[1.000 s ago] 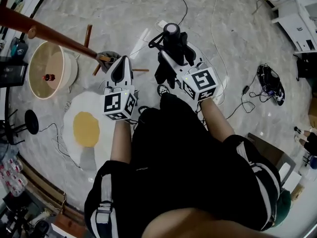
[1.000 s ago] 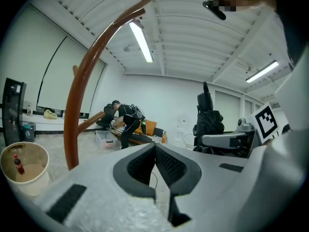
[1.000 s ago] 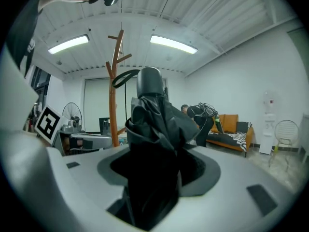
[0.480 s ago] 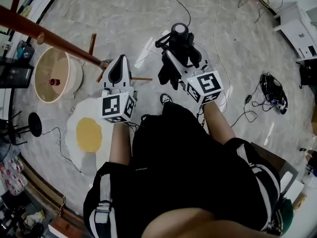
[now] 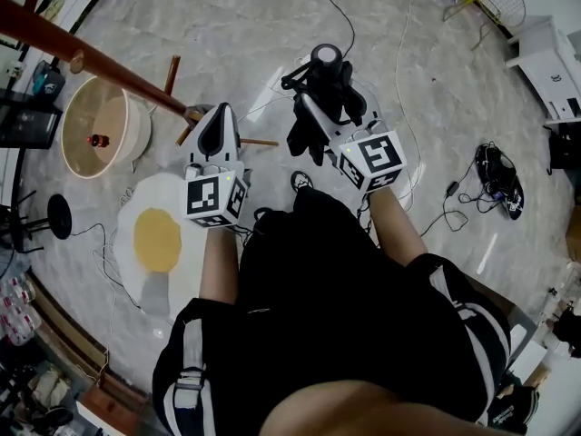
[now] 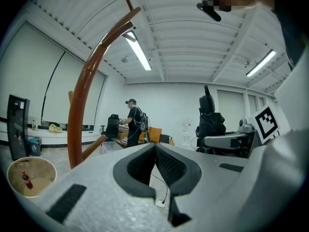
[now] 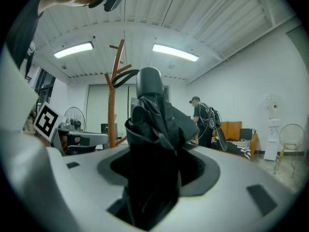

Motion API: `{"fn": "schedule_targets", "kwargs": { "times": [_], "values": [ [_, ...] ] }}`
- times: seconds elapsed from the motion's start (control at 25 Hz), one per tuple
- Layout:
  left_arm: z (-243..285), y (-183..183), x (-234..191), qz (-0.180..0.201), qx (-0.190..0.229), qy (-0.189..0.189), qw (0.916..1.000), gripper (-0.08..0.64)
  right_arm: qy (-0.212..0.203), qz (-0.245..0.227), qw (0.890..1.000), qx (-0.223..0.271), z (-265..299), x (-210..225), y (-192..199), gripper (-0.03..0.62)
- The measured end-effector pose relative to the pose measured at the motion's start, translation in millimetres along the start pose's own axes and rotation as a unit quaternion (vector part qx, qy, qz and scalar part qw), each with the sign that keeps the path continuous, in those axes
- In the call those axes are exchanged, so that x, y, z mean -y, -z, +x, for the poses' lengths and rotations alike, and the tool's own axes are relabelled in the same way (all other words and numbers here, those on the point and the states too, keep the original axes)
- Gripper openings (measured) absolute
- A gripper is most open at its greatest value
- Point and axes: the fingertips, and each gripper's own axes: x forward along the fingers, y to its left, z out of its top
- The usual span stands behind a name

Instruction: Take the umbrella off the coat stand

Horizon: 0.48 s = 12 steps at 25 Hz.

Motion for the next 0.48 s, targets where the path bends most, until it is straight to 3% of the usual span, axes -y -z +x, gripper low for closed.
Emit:
{"fn": "schedule_targets", "kwargs": {
  "times": [0.48],
  "values": [
    [-4.1,4.8,-2.7,-0.004,-0.001,-0.018,0.9998,0.0,-0.015,0.003,1.0,-0.007,4.5,-1.0,6.1,0.249]
  ]
}}
